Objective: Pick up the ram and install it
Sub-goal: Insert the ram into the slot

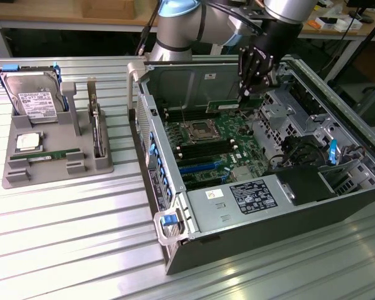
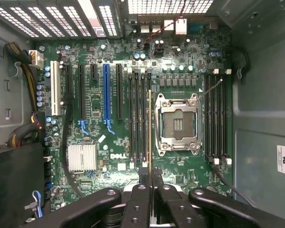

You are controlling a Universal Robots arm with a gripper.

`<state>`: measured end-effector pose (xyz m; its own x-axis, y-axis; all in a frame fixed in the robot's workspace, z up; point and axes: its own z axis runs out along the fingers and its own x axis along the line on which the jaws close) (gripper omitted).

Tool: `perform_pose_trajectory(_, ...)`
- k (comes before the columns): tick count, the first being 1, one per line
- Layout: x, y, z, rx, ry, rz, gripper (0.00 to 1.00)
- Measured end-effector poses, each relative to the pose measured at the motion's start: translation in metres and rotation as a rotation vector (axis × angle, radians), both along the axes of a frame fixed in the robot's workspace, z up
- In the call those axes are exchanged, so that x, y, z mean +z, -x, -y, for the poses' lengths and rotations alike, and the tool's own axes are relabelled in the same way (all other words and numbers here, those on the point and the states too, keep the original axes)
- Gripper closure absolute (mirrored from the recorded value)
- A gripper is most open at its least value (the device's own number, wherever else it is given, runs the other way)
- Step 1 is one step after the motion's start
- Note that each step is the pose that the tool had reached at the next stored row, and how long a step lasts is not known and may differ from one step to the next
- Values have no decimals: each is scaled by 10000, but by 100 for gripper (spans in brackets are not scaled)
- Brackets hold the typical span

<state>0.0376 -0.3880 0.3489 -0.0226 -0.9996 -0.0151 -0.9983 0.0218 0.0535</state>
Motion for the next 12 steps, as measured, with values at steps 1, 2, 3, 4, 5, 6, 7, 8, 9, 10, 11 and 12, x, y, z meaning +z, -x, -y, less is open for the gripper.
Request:
perform_pose_trajectory(1, -3, 0, 0, 0, 0, 0, 88)
perform_pose_trajectory(2, -11, 0, 0, 0, 0, 1, 88)
perform_pose_trajectory(3, -22, 1, 0, 0, 0, 0, 88)
perform_pose_trajectory(4, -27, 1, 0, 0, 0, 0, 88)
perform_pose_trajectory(5, -36, 2, 0, 0, 1, 0, 88)
perform_pose_trajectory(6, -43, 2, 0, 0, 0, 0, 88)
perform_pose_trajectory(7, -51, 2, 0, 0, -1, 1, 88)
perform_pose_trajectory(8, -56, 2, 0, 0, 0, 0, 88)
perform_pose_trajectory(9, -65, 3, 0, 0, -1, 0, 88)
perform_pose_trajectory(10, -71, 3, 0, 0, 0, 0, 88)
perform_pose_trajectory(11, -76, 3, 0, 0, 0, 0, 88)
perform_pose_trajectory(12, -83, 4, 0, 0, 0, 0, 88)
